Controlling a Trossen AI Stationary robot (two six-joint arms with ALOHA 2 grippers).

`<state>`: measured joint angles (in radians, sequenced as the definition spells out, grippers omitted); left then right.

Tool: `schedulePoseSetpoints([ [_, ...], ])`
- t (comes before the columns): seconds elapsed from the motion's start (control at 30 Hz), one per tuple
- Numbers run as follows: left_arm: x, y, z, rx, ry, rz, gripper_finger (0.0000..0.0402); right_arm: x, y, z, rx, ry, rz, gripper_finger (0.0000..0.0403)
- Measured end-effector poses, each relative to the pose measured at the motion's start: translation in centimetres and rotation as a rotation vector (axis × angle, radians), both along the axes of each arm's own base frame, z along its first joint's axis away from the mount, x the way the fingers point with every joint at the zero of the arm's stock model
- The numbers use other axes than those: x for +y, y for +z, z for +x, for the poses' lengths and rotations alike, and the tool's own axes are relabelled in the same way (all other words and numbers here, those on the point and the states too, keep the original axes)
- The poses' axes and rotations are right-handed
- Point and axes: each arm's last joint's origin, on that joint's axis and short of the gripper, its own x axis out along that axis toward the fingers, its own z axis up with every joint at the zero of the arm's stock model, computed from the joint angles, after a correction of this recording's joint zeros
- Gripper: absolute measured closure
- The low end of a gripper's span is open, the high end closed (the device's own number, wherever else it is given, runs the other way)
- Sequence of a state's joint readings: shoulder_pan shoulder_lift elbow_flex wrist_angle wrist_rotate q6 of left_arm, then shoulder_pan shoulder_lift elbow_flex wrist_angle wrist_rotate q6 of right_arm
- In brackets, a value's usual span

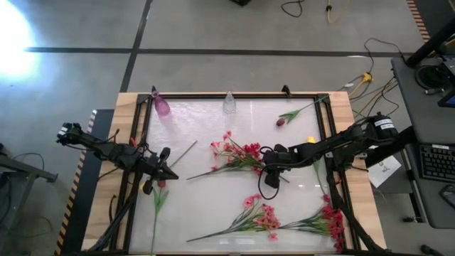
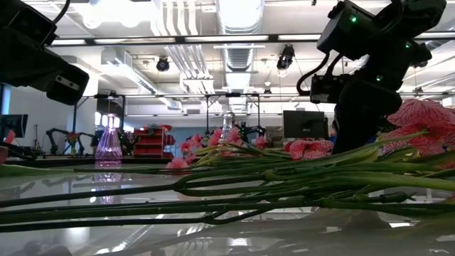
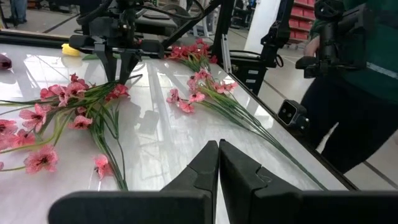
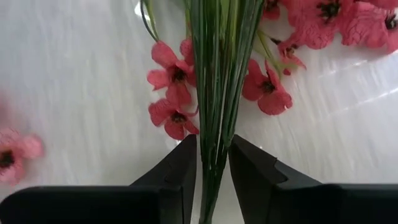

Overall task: Sort flowers into vase by color
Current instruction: Put the top pink flowers into the transparent vase

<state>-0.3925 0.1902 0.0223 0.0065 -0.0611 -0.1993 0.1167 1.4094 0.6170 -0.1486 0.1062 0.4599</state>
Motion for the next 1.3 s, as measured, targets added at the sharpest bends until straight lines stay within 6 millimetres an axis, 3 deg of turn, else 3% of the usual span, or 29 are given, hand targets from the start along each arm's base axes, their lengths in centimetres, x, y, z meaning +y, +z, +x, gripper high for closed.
schedulePoseSetpoints([
  [0.57, 0.0, 0.0, 0.0, 0.002, 0.000, 0.001, 0.0402, -0.3, -0.4, 0.3, -0.005, -0.022, -0.014, 0.0332],
  [0.7, 0.0, 0.0, 0.0, 0.002, 0.000, 0.001, 0.0402, -0.4, 0.1, 1.0, -0.080, 0.022, -0.050, 0.0328],
  [0.87, 0.0, 0.0, 0.0, 0.001, 0.000, 0.000, 0.0402, -0.4, -0.1, 0.6, 0.000, -0.025, -0.002, 0.0349],
  [0.97, 0.0, 0.0, 0.0, 0.001, 0.000, 0.000, 0.0402, -0.3, 1.0, 1.0, 0.042, -0.081, 0.074, 0.0382],
  [1.3, 0.0, 0.0, 0.0, 0.000, 0.000, 0.000, 0.0402, 0.4, 8.3, 2.5, 0.216, 0.015, 0.198, 0.0386],
])
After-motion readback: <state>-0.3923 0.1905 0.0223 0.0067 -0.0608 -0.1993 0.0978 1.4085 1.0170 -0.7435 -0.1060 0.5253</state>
